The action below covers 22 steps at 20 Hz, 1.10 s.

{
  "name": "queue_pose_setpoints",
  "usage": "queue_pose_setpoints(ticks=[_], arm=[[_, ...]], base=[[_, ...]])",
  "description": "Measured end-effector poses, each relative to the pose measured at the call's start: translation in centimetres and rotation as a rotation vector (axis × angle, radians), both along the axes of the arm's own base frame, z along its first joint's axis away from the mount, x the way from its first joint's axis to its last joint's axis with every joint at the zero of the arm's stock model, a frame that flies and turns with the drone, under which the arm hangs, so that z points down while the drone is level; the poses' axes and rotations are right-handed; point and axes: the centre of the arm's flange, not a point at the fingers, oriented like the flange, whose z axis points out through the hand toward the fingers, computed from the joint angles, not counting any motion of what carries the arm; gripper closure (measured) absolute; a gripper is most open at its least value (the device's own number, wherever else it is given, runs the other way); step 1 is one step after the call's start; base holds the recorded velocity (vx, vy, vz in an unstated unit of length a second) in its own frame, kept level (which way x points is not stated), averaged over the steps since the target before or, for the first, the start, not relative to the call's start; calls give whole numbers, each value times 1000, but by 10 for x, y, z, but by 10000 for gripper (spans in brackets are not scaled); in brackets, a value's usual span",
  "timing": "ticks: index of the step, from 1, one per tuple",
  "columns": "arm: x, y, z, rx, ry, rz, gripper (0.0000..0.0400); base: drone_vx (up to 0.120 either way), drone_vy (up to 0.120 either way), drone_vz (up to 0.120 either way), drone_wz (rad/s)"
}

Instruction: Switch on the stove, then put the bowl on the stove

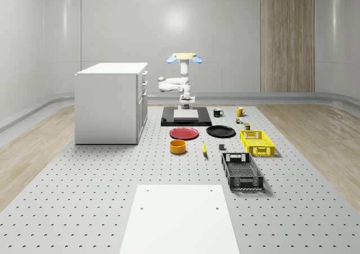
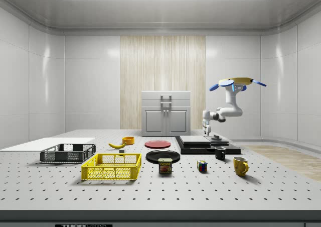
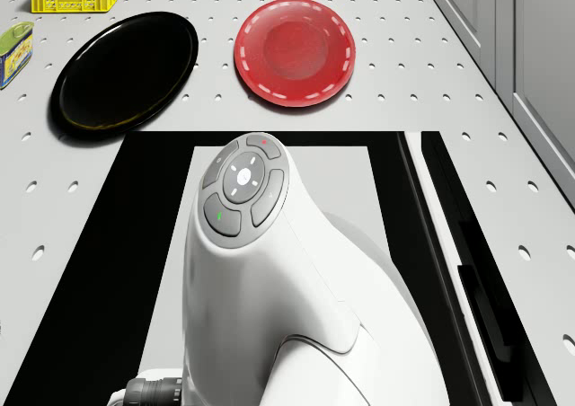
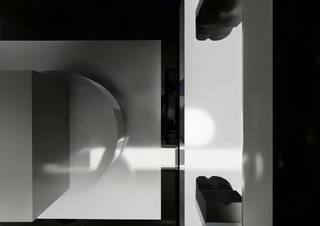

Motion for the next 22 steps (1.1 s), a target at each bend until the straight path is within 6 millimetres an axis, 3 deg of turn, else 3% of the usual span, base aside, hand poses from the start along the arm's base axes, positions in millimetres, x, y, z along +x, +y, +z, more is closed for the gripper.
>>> queue_pose_setpoints(ticks=[9,22], arm=[[0,26,0,0,0,0,0],[0,33,0,0,0,0,0]], base=[[102,0,0,0],[120,0,0,0]])
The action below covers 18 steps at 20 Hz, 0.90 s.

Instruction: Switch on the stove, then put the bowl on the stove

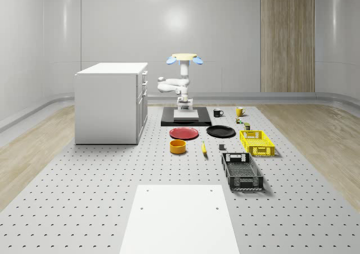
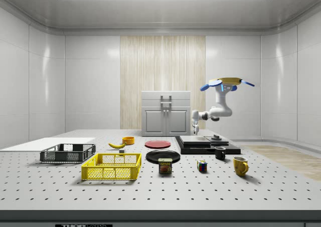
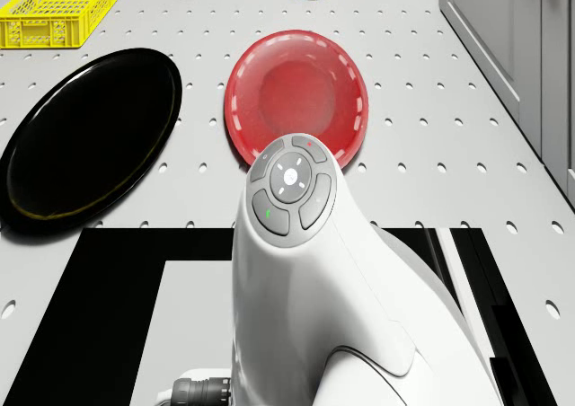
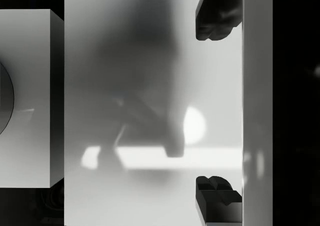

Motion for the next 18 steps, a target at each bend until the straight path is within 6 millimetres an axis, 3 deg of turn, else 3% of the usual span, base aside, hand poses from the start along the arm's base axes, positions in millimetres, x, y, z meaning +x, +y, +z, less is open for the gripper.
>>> queue_pose_setpoints(ticks=[18], arm=[[0,0,0,0,0,0,0]], base=[[120,0,0,0]])
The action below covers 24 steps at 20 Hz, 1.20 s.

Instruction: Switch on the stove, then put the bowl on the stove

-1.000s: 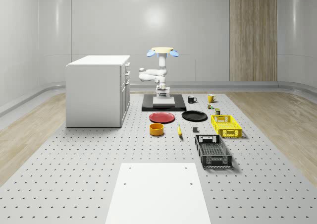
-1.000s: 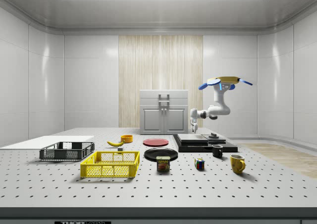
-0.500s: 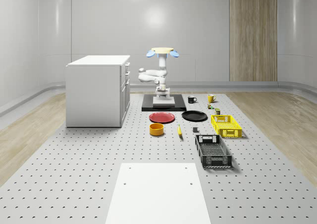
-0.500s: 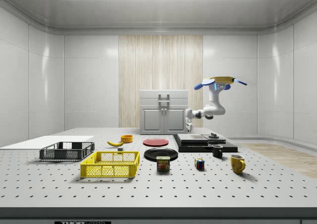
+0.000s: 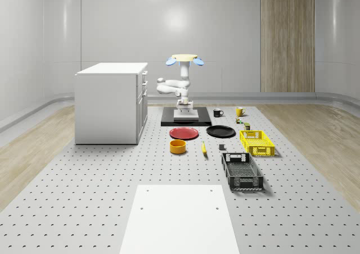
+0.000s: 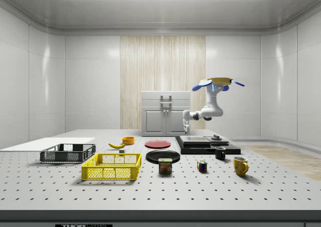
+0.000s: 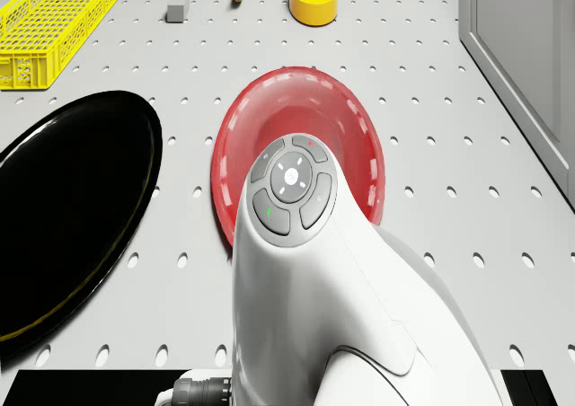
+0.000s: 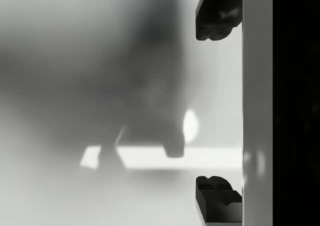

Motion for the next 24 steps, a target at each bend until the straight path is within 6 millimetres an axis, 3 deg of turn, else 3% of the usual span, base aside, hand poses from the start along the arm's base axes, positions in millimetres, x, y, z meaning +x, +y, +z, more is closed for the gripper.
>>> queue_pose_setpoints(ticks=[24], arm=[[0,0,0,0,0,0,0]], base=[[120,0,0,0]])
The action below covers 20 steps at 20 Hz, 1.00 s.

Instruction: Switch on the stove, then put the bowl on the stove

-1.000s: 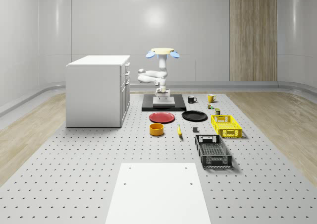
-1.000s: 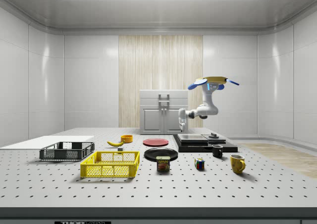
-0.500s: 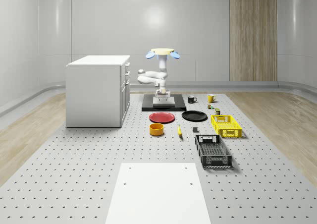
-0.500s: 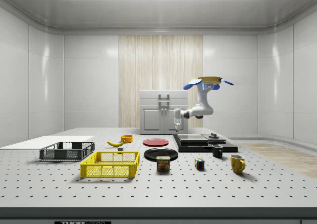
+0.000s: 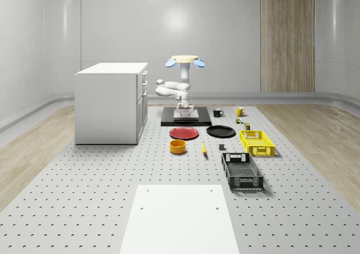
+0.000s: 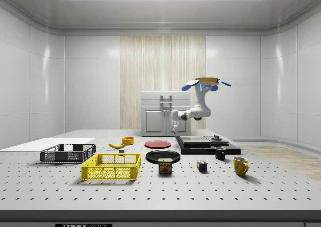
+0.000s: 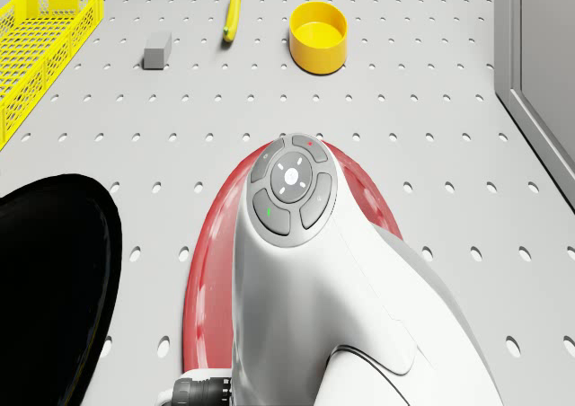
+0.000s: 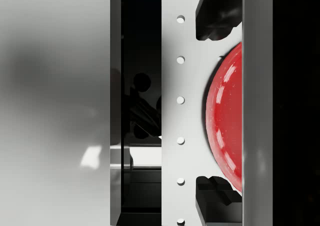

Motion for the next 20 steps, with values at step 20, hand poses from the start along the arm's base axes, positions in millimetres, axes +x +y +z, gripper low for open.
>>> queue_pose_setpoints(ticks=[20], arm=[[0,0,0,0,0,0,0]], base=[[120,0,0,0]])
